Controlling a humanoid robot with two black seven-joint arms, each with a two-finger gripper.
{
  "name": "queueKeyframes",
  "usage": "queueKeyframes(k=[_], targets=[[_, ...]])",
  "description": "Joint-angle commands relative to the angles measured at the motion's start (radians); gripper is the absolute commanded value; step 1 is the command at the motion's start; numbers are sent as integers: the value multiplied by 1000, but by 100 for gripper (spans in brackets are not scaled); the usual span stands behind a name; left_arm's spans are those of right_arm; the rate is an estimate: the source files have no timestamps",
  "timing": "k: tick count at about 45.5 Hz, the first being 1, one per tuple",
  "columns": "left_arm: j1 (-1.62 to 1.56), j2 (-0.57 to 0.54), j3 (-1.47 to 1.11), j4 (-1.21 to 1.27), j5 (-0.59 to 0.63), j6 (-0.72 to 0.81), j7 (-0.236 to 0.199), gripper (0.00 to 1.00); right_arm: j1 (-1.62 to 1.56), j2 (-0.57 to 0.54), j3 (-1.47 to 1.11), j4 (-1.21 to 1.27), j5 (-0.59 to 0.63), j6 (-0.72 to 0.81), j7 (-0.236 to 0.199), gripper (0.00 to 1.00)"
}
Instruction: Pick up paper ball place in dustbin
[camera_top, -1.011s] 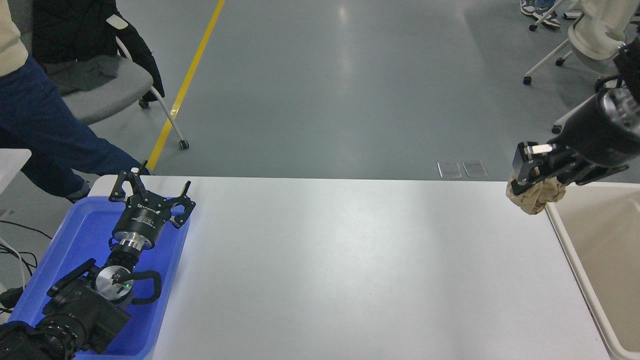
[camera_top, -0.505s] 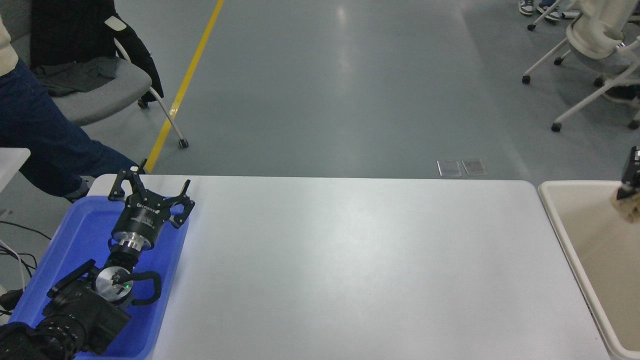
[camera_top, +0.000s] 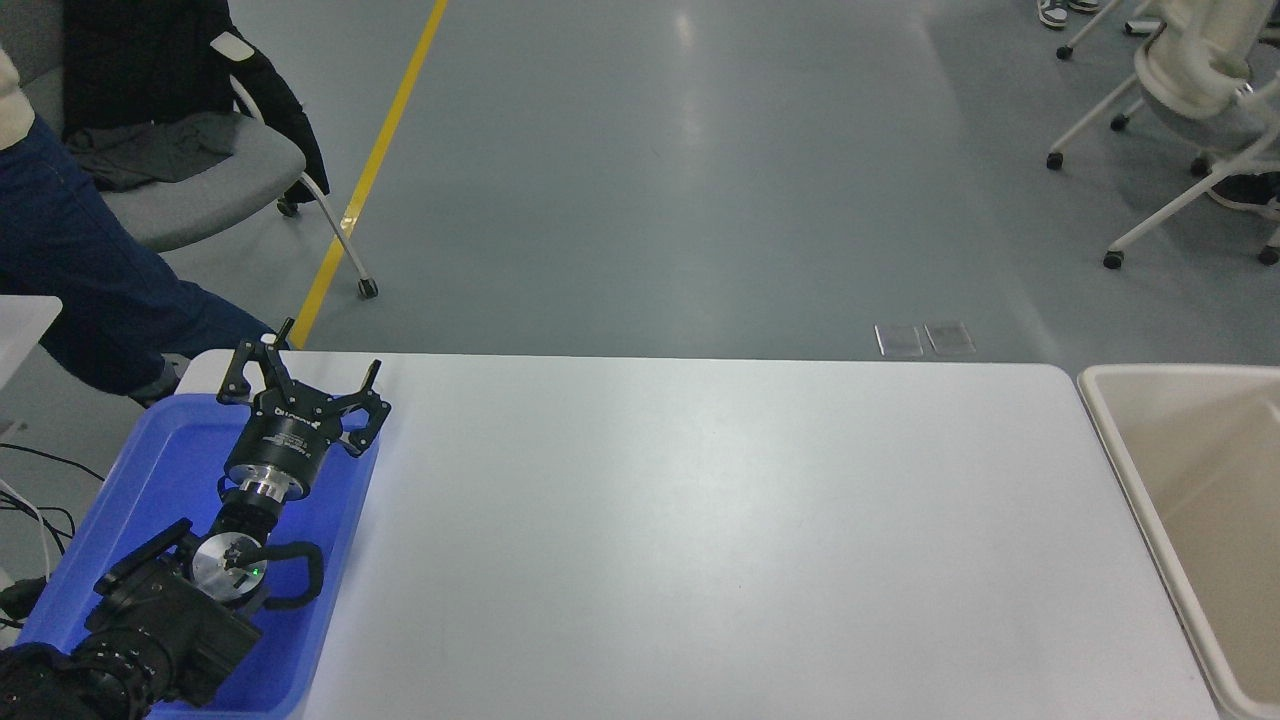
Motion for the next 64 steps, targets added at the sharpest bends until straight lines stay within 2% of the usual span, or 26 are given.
queueKeyframes(k=[1, 13, 39, 40, 42, 43, 45, 48, 52, 54, 64], targets=[[0, 0, 0, 0, 2, 0, 0, 100, -276, 121, 163, -280, -2, -165, 2, 0], [0, 0, 0, 0, 0, 0, 0, 100, -347, 196, 151, -285, -20, -389, 2, 0], [0, 0, 0, 0, 0, 0, 0, 100, -368, 259, 148, -289, -20, -531, 2, 0], [0, 0, 0, 0, 0, 0, 0, 100, -368, 259, 148, -289, -20, -538, 2, 10], [0, 0, 0, 0, 0, 0, 0, 100, -365, 259, 148, -291, -20, -559, 2, 36], [0, 0, 0, 0, 2, 0, 0, 100, -365, 259, 148, -291, -20, -573, 2, 45], [0, 0, 0, 0, 0, 0, 0, 100, -365, 257, 148, -289, -18, -600, 2, 57], [0, 0, 0, 0, 0, 0, 0, 100, -365, 259, 148, -289, -18, -637, 2, 70], [0, 0, 0, 0, 0, 0, 0, 100, -365, 259, 151, -289, -17, -677, 2, 94], [0, 0, 0, 0, 0, 0, 0, 100, -365, 260, 151, -289, -15, -689, 2, 98], [0, 0, 0, 0, 0, 0, -2, 100, -373, 262, 156, -289, -12, -703, 2, 98]])
